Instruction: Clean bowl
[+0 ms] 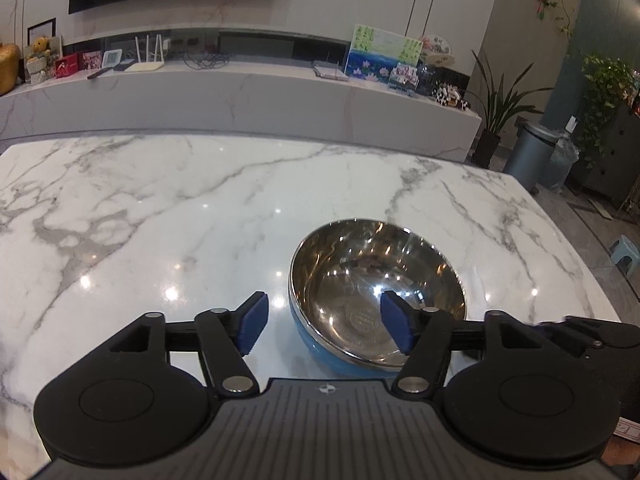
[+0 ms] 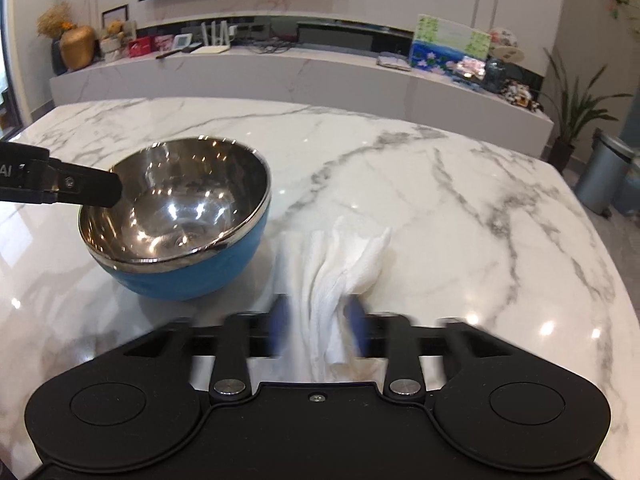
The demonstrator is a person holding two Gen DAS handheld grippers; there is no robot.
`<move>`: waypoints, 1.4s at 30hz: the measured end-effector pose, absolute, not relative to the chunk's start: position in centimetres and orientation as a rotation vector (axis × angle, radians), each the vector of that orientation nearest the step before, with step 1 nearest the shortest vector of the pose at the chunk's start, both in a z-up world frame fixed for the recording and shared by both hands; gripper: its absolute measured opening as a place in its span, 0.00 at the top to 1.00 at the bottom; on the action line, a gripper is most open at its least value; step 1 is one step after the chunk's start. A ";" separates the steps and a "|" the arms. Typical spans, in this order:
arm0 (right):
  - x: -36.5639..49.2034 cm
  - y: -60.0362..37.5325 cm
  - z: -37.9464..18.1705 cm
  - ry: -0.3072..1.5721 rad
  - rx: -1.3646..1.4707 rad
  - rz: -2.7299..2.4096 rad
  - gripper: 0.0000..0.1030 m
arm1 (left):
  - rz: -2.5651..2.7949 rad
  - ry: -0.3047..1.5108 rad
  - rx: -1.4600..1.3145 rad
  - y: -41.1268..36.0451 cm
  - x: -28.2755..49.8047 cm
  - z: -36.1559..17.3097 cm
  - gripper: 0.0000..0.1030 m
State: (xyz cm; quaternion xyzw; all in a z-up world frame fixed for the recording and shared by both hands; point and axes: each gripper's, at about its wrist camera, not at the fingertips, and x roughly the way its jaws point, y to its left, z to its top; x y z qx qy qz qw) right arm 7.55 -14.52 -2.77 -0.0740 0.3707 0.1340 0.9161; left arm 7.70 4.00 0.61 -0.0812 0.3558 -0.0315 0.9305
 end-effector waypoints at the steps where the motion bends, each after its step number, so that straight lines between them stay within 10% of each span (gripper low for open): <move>1: 7.3 -14.6 -2.4 0.753 -0.146 0.270 0.47 | -0.068 0.721 -0.168 4.0 7.6 0.8 0.29; 12: 3.3 -15.3 0.7 0.603 -0.039 0.148 0.31 | -0.067 0.680 -0.122 3.1 5.8 1.8 0.28; 42: 0.4 -13.6 -0.4 0.581 -0.096 0.163 0.31 | -0.009 0.741 -0.046 1.3 4.0 -0.6 0.28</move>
